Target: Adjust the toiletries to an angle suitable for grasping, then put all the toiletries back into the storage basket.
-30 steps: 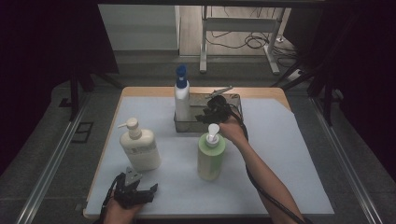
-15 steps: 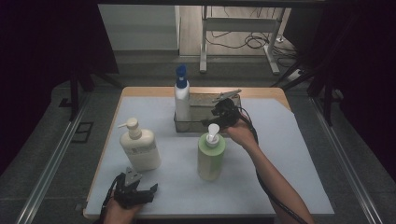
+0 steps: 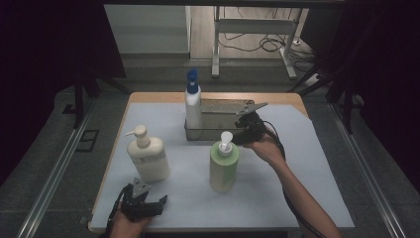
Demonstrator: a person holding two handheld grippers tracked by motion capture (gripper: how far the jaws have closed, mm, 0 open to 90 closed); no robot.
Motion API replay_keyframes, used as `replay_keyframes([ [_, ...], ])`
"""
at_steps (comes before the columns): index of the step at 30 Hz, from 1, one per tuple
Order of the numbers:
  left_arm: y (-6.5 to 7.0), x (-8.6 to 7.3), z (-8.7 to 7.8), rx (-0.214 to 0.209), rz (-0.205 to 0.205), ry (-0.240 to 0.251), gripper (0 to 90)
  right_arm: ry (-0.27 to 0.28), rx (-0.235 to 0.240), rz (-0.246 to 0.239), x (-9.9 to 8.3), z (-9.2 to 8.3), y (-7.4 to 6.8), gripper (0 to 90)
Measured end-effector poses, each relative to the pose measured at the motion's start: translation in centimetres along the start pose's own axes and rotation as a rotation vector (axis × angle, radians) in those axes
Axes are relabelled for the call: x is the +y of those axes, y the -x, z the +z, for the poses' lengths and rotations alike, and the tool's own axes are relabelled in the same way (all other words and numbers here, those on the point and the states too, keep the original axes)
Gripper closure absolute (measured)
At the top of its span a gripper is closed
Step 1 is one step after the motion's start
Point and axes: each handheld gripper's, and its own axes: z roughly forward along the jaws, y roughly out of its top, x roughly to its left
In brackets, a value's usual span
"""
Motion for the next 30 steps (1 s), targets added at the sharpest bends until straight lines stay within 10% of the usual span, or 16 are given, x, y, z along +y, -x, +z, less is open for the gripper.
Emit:
replay_keyframes([
  [30, 0.0, 0.0, 0.0, 0.002, -0.001, 0.002, 12.6, -0.014, 0.014, -0.026, -5.5, -4.1, -0.8, 8.0],
])
